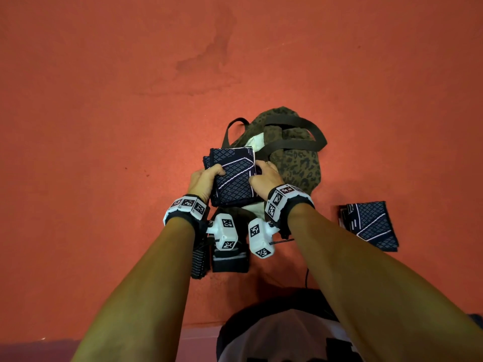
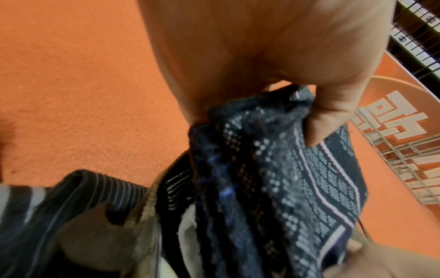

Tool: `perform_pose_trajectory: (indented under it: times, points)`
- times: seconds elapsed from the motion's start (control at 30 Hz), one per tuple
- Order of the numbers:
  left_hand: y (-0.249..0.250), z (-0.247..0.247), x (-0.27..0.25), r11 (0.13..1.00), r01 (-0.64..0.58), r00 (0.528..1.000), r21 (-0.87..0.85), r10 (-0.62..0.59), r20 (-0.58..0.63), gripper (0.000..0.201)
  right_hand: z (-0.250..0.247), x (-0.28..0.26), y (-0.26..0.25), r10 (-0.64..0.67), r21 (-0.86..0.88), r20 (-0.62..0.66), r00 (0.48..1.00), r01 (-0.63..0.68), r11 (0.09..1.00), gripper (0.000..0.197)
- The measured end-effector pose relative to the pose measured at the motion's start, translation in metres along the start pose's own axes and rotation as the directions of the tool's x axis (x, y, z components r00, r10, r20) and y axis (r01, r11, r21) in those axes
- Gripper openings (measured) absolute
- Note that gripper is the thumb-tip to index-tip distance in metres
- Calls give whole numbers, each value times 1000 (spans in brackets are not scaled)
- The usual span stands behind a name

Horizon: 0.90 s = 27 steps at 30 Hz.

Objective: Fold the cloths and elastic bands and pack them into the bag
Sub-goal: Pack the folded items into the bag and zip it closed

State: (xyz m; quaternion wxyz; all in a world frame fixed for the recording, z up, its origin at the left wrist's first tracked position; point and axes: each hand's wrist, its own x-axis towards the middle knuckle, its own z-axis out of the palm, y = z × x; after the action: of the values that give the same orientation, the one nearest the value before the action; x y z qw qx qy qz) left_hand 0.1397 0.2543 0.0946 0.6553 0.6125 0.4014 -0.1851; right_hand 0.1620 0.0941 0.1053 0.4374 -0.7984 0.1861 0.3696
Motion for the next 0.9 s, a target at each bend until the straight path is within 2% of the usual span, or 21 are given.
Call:
perform_pose_trajectory:
  times: [0.07, 0.17, 0.23, 0.3, 0.5, 0.63, 0.7, 0.83, 0.9]
  points:
    - [0, 1, 0, 1000, 2, 1000, -1, -2, 4, 24, -1, 0, 0, 7, 43, 28, 1000, -8, 999, 57]
    - [-1, 2, 1, 1000, 12, 1000, 4, -12, 20, 34, -3, 0, 1, 28, 90, 28, 999, -30, 995, 52]
    - [-1, 2, 2, 1000, 16, 1000, 3, -16, 27, 36, -4, 1, 2, 40, 102, 25, 999, -43, 994, 41]
    - [-1, 4, 2, 1000, 19, 999, -4, -19, 33, 36, -6, 1, 2, 38, 119, 6, 999, -39, 992, 29]
    - [2, 9, -1, 999, 30, 999, -19, -30, 15, 30, -11, -1, 9, 34, 176, -118, 992, -13, 984, 15]
    - [6, 14, -2, 999, 54, 999, 2, -54, -4, 40, -19, -6, 14, 72, 196, -209, 975, -30, 980, 30]
    - [6, 16, -2, 998, 58, 998, 6, -58, -2, 42, -24, -6, 17, 61, 171, -243, 968, -19, 985, 31]
    - [3, 18, -2, 999, 35, 999, 18, -34, -13, 27, -27, -6, 20, 54, 155, -294, 954, -8, 988, 29]
    - [0, 19, -3, 999, 30, 1000, 14, -30, -8, 24, -28, -7, 19, 23, 75, -303, 953, 0, 997, 29]
